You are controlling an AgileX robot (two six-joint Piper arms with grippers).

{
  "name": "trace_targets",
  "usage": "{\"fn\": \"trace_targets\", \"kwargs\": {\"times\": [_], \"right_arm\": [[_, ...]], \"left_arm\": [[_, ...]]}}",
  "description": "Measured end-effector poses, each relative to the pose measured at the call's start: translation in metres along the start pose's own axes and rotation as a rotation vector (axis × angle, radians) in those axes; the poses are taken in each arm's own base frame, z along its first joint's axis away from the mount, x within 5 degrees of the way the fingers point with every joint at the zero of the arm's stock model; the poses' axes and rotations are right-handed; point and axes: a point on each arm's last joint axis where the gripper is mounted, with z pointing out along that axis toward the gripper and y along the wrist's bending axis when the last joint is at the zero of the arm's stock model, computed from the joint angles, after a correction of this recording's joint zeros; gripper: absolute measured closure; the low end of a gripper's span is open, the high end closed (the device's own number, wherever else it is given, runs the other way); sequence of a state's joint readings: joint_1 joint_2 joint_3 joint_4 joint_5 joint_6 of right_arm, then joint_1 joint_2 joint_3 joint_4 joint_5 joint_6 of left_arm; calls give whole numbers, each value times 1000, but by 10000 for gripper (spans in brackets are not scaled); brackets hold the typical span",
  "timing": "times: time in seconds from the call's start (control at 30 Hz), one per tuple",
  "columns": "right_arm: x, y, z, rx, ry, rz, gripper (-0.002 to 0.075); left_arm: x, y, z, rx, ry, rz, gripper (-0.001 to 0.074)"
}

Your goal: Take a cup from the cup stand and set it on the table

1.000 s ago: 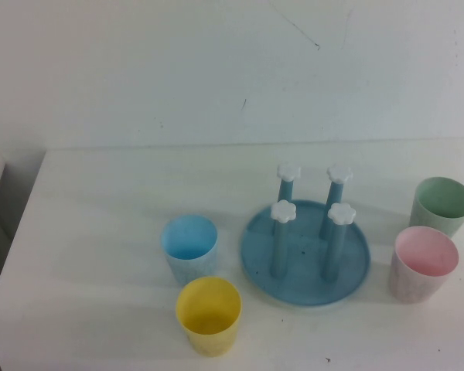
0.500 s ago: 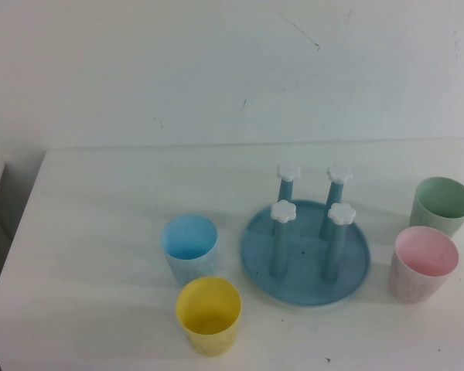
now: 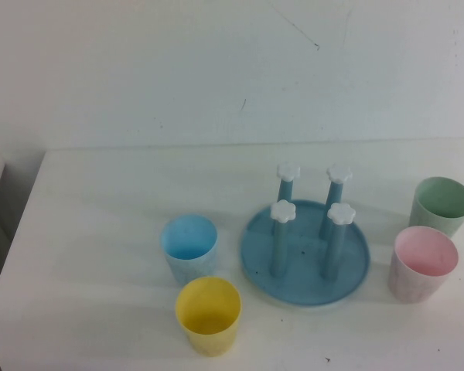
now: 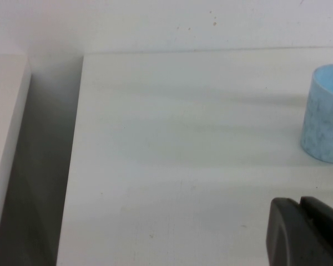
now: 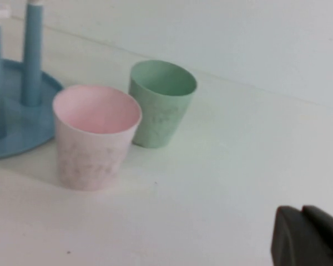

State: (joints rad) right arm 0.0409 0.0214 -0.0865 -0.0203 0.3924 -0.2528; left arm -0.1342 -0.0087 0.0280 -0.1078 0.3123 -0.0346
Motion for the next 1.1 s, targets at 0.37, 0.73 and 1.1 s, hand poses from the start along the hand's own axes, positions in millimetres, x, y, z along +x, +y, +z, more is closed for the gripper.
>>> {"fn": "trace_targets", "kwargs": {"times": [0.37, 0.73, 1.1], "right_arm": [[31, 3, 10, 61, 85, 96, 728], [31, 3, 10, 65, 81, 184, 728], [31, 3, 10, 66, 80, 211, 728]], "left_arm": [[0, 0, 0, 0, 0, -2, 737], [0, 0, 0, -1, 13, -1, 737], [0, 0, -1, -1, 16, -1, 737]]}}
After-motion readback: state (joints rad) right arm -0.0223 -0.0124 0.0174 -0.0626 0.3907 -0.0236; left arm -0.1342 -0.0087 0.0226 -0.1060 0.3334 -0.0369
